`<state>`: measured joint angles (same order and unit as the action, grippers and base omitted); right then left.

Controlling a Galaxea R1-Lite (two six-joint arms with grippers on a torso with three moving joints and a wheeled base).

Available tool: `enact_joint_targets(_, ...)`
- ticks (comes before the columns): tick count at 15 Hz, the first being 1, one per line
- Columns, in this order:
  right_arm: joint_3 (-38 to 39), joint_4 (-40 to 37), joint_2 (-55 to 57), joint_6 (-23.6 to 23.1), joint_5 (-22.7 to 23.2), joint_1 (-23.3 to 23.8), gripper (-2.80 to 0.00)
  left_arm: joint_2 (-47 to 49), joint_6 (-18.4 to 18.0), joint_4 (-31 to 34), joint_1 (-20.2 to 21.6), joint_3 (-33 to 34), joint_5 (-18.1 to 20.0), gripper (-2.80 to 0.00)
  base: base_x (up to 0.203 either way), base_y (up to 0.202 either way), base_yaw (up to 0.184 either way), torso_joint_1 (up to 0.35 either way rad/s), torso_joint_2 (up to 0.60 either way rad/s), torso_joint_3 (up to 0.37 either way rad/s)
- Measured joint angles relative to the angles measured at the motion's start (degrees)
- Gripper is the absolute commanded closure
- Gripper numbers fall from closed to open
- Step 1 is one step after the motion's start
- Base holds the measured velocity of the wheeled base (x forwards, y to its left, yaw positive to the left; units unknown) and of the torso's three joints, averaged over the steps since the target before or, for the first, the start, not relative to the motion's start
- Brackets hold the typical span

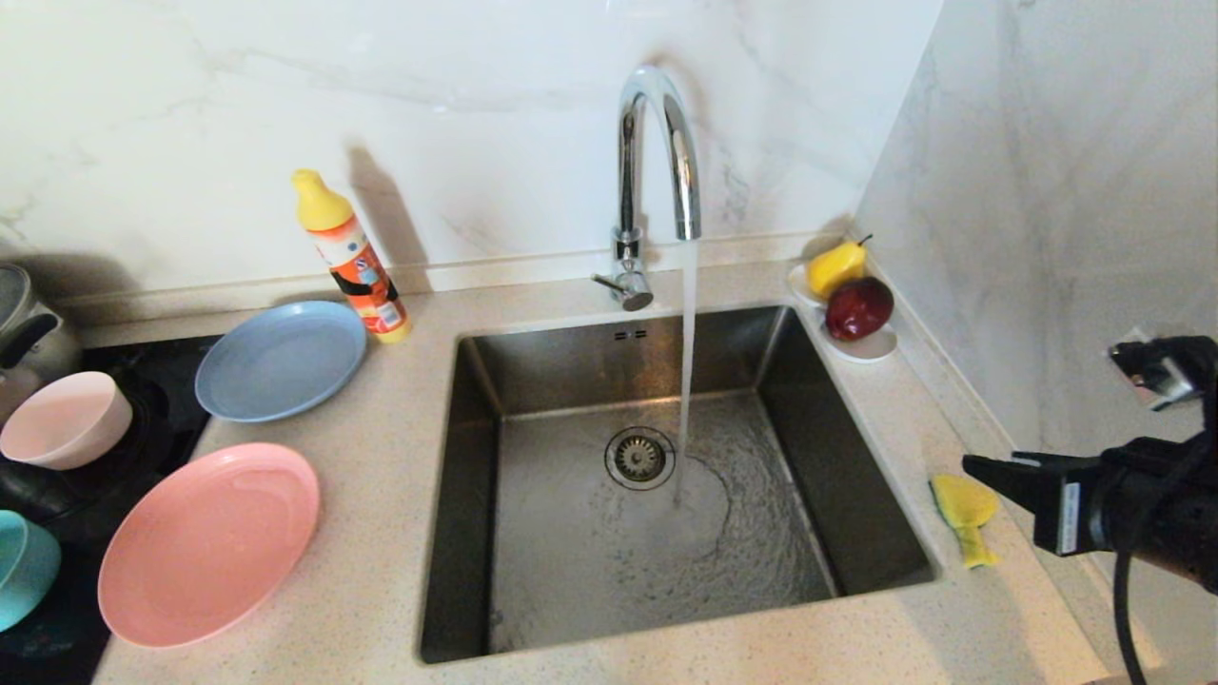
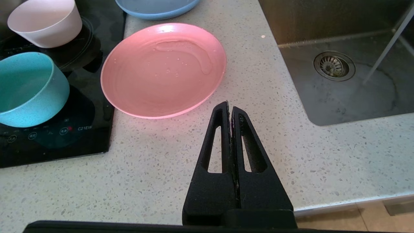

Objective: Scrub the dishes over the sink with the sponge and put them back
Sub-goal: Turn off the faucet

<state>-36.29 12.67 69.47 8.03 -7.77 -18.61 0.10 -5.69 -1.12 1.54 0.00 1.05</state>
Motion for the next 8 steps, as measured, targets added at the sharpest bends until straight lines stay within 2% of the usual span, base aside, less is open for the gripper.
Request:
enact_joint_targets(2,3.9,0.1,-7.9,-0.9,4.1,0.1,0.00,0.0,0.0,0.0,0.0,0.0,0.0,0.00,0.000,0.000,0.000,0.000,0.00,0.000)
enact_joint_targets(4,8.9,0.0,-16.8,-2.4,8.4,2.5,0.00,0.0,0.0,0.0,0.0,0.0,0.0,0.00,0.000,0.000,0.000,0.000,0.00,0.000)
enact_joint_targets(8,20.7,-0.3,-35.3,-4.7,14.4,12.2,0.00,0.0,0.0,0.0,0.0,0.0,0.0,0.00,0.000,0.000,0.000,0.000,0.00,0.000)
